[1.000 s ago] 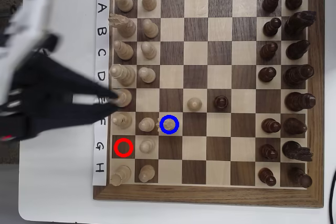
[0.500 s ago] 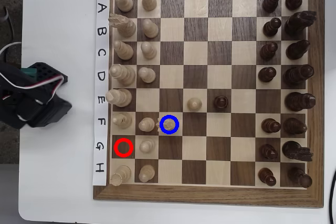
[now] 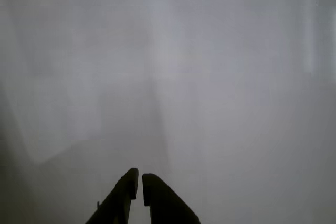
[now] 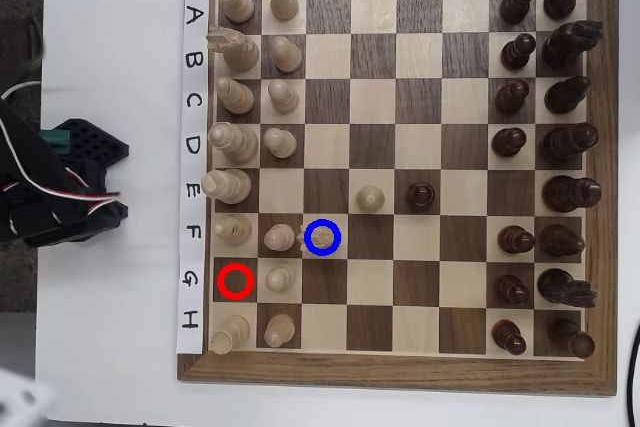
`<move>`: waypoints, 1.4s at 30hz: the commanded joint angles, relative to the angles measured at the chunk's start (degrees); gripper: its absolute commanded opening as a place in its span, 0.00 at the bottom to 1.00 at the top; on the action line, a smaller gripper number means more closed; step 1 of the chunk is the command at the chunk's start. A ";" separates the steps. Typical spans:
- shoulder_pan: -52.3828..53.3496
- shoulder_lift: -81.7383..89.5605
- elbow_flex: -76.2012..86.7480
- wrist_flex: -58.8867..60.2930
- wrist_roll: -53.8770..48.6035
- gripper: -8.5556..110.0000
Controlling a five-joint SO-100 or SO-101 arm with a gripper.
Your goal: Move the piece to destination
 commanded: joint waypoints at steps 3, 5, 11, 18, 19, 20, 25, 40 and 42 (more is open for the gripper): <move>4.13 6.50 15.91 -5.36 -4.75 0.08; 5.54 8.26 20.39 -6.94 -6.06 0.08; 9.40 11.34 28.30 -9.23 -9.76 0.08; 12.66 15.38 36.47 -9.40 -14.06 0.08; 12.66 16.08 37.88 -9.58 -14.15 0.08; 12.48 16.96 39.46 -9.93 -14.06 0.08; 11.16 20.83 46.23 -10.46 -14.06 0.08; 12.74 34.63 69.61 -16.61 -17.23 0.07; 12.74 36.21 71.89 -16.17 -17.14 0.07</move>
